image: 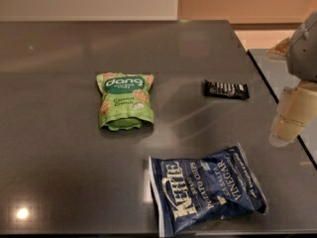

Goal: Move blue chip bag near green rice chip bag

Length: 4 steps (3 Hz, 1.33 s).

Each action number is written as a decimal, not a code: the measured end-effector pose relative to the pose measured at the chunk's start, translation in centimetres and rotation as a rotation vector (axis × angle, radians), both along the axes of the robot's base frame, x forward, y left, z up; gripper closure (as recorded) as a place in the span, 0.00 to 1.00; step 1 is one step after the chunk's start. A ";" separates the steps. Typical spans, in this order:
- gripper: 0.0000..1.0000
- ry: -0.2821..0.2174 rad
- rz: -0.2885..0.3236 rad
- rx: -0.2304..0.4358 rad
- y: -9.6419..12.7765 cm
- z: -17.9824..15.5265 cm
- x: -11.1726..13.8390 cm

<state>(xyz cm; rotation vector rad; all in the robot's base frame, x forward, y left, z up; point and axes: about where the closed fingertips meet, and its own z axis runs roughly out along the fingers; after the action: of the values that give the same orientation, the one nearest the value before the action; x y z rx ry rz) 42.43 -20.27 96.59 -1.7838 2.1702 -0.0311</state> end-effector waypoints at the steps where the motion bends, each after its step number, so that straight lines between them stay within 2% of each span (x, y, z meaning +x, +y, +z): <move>1: 0.00 0.022 0.072 0.058 1.3 -1.7 -2.3; 3: 0.00 0.086 0.199 0.186 4.1 -6.2 -7.1; 4: 0.00 0.119 0.230 0.218 4.9 -8.5 -8.5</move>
Offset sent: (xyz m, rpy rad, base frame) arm -0.0813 0.0427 -0.0695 0.2234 0.1108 0.2261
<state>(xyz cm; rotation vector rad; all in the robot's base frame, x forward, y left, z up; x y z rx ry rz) 33.94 -15.35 88.07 -1.9340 1.9433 0.3596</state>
